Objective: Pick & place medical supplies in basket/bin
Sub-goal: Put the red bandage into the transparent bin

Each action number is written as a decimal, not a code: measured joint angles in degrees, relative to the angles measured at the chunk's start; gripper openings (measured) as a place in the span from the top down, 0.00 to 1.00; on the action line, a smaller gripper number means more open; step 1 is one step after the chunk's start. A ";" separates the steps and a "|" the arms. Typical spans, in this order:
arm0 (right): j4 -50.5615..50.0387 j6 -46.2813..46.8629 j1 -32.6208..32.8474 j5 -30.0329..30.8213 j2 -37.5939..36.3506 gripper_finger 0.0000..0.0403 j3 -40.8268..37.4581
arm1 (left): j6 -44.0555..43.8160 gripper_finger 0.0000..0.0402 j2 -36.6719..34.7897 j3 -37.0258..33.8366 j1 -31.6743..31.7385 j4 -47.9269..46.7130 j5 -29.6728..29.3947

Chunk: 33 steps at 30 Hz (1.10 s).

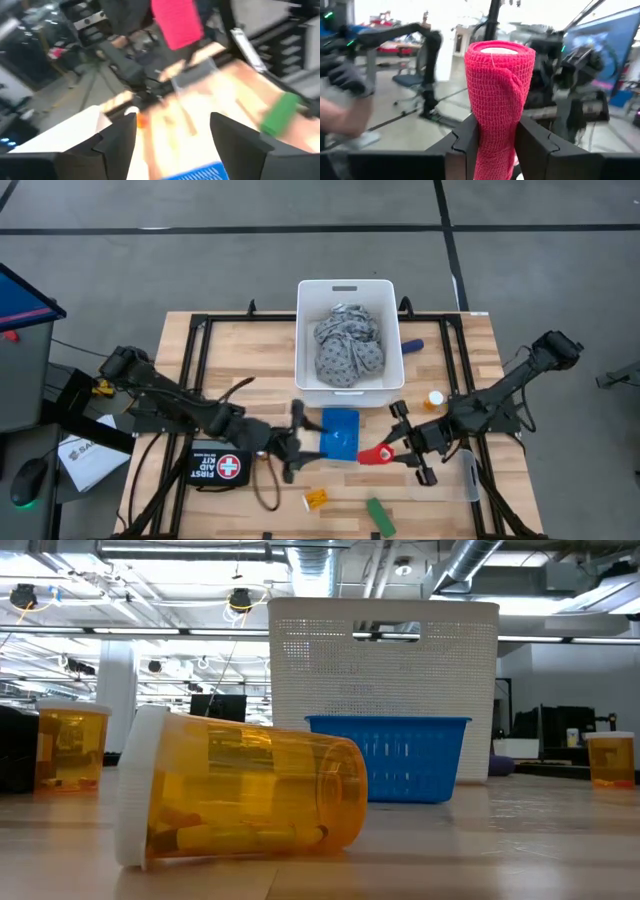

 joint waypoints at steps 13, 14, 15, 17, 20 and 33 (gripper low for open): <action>-41.36 20.18 13.44 4.67 1.67 0.74 15.97 | -7.85 0.36 -12.74 -8.95 -8.82 -1.80 -2.70; -45.43 23.72 14.17 5.65 2.38 0.74 17.74 | -8.63 0.36 -13.87 -9.91 -8.72 -1.74 -2.70; -49.23 27.49 14.77 6.62 3.14 0.74 19.16 | -9.18 0.36 -14.84 -10.85 -8.65 -1.51 -2.74; -55.73 34.74 15.57 8.02 4.69 0.74 21.29 | -9.76 0.36 -16.44 -12.54 -8.52 0.29 -2.70; -62.00 45.80 16.36 8.55 6.88 0.74 22.41 | -9.82 0.36 -18.70 -14.14 -8.50 3.00 -2.72; -85.14 92.46 25.05 4.46 13.73 0.74 22.29 | -10.42 0.36 -20.13 -16.31 -8.69 5.58 -2.52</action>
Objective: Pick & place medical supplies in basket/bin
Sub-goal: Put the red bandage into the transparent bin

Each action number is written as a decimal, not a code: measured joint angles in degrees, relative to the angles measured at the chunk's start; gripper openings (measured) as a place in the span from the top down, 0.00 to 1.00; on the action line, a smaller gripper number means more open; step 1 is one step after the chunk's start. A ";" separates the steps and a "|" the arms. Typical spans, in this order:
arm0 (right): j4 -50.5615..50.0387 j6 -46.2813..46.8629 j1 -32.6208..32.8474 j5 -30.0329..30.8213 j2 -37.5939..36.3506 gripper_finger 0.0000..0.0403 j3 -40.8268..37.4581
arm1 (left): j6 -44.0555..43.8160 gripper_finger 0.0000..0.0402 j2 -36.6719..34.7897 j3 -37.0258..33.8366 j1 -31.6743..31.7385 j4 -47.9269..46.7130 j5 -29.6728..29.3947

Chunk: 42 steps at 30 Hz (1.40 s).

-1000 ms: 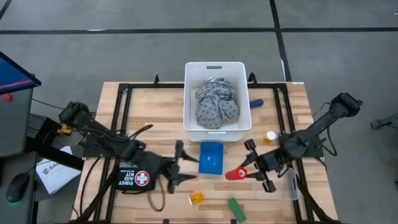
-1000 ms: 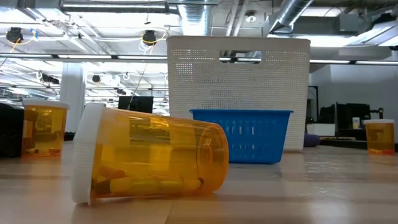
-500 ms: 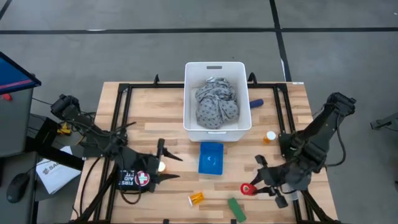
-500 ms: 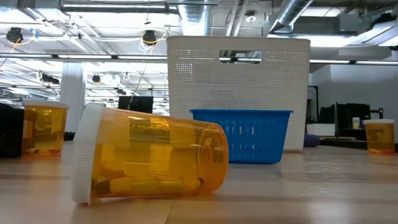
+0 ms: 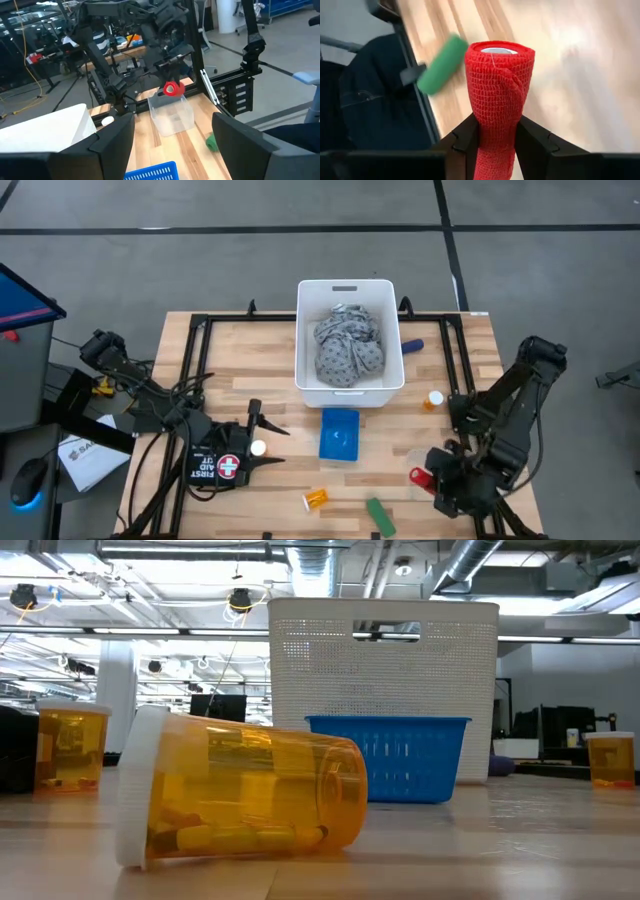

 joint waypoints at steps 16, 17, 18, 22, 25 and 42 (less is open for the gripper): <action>-14.67 37.53 6.21 -10.96 6.20 0.75 -0.07 | -1.92 0.36 1.54 0.02 -0.05 1.06 0.02; -14.87 38.49 6.21 -11.89 6.14 0.75 -0.07 | -1.94 0.36 1.78 0.02 -0.05 1.36 0.02; -15.15 39.35 6.21 -12.74 6.10 0.75 -0.07 | -1.98 0.36 1.98 0.02 -0.05 1.76 0.02; -16.25 41.91 6.14 -16.17 6.09 0.75 -0.07 | -2.75 0.36 2.25 0.02 -0.05 1.76 0.01; -16.39 42.79 6.16 -17.06 6.09 0.75 -0.20 | -2.81 0.36 2.25 0.02 -0.05 1.82 0.00; -16.09 42.60 6.10 -18.51 6.09 0.64 -2.56 | -1.70 0.36 2.25 0.02 -0.05 1.82 0.00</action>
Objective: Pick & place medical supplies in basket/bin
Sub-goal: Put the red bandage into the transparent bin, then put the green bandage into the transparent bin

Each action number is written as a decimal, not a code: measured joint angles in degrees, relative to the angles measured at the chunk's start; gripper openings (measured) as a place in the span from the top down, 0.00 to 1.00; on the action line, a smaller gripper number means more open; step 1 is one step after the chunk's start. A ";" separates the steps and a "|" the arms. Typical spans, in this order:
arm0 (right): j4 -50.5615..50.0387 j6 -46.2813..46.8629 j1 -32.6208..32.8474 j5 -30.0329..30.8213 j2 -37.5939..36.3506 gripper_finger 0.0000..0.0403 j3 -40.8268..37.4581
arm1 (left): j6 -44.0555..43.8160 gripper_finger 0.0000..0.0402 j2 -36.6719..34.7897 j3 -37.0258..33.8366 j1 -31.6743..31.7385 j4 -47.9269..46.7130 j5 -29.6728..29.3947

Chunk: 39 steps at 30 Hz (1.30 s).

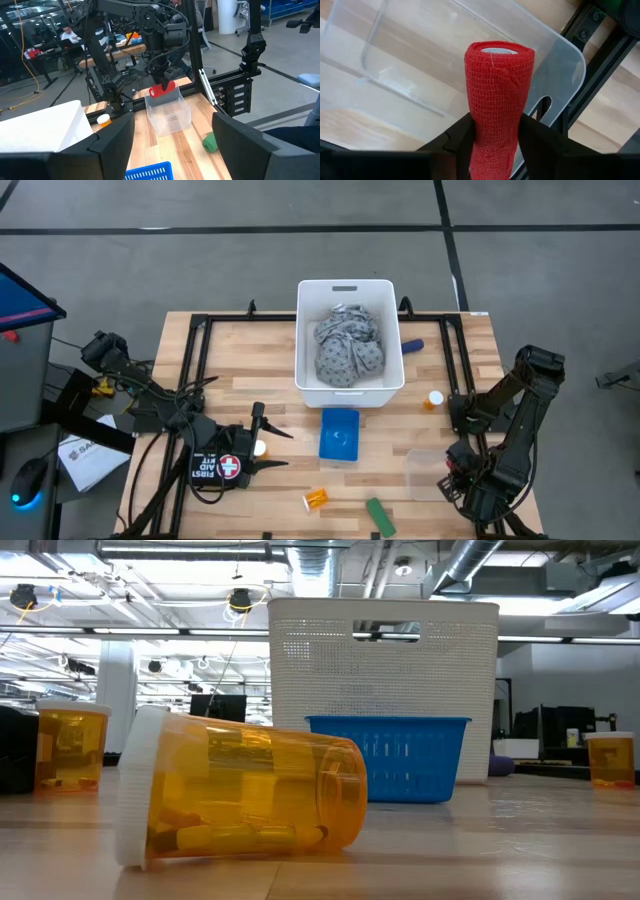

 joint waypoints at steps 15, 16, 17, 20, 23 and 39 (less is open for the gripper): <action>-0.89 -0.17 0.00 0.54 0.00 0.47 0.00 | 0.00 0.36 0.00 0.02 0.00 0.02 0.00; -0.81 -0.28 0.00 1.28 -0.01 0.47 0.00 | 0.06 0.36 0.00 0.02 0.00 0.04 0.00; -0.48 -0.59 0.00 2.28 -0.02 0.47 0.00 | 0.09 0.36 0.00 0.02 0.00 0.22 0.00; 0.93 -1.83 0.15 6.27 -0.04 0.47 0.64 | 0.32 0.36 0.00 0.04 0.00 1.46 0.71; 4.09 -4.47 0.92 12.50 -0.11 0.47 2.73 | 1.50 0.36 0.00 0.04 0.00 2.05 2.95; 42.05 -45.67 -10.06 23.81 7.23 0.47 5.20 | 1.66 0.36 0.00 0.04 0.00 2.40 3.72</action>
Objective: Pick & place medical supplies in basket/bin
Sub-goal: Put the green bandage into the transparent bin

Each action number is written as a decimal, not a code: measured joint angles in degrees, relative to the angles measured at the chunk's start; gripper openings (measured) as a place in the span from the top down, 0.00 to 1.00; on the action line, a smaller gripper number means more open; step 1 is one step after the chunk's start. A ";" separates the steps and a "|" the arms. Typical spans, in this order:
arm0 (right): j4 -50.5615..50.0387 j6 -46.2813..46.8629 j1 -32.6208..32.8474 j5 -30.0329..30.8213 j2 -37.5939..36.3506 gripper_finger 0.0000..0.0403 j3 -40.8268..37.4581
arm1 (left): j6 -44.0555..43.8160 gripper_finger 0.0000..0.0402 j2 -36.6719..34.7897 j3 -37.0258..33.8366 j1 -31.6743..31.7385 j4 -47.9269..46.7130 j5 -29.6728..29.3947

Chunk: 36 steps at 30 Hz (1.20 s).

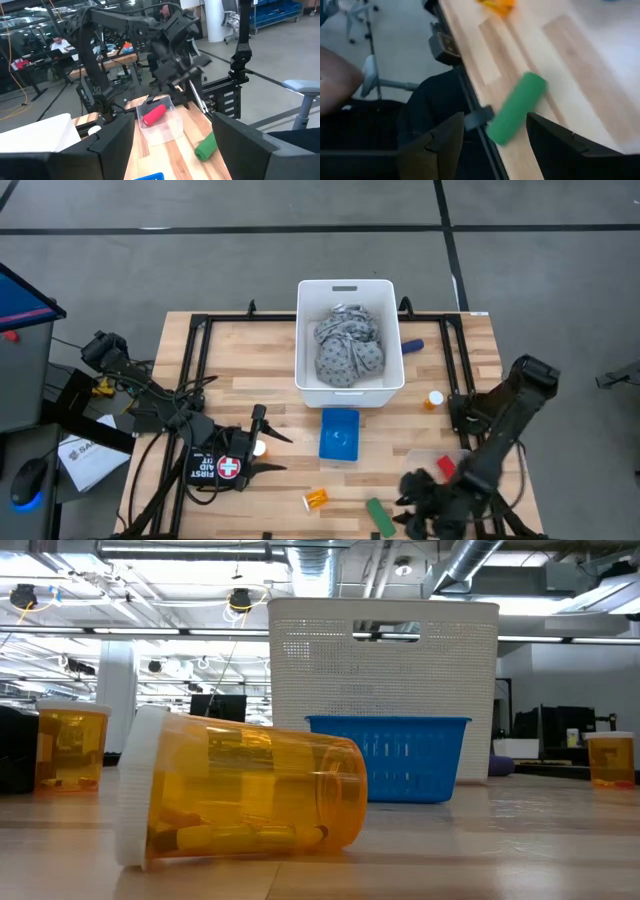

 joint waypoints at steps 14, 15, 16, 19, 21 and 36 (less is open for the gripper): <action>-11.74 -10.41 -9.69 -17.28 17.39 0.47 17.66 | -0.25 0.36 0.00 0.00 0.00 0.00 -0.01; -12.65 -10.53 -9.79 -17.78 19.01 0.47 19.33 | -0.32 0.36 0.00 0.00 0.00 0.00 0.00; -14.44 -10.55 -9.79 -18.56 20.55 0.47 20.79 | -0.34 0.36 0.00 0.00 0.00 0.05 -0.02; -17.28 -11.12 -9.79 -21.11 25.03 0.47 24.45 | -0.39 0.36 0.03 0.00 0.00 0.07 -0.02; -20.19 -11.45 -9.77 -22.14 27.44 0.47 25.96 | -0.42 0.36 0.08 0.00 0.00 0.17 -0.02; -24.93 -13.47 -11.08 -21.18 31.26 0.47 27.87 | -0.42 0.36 0.26 0.00 0.00 0.42 -0.02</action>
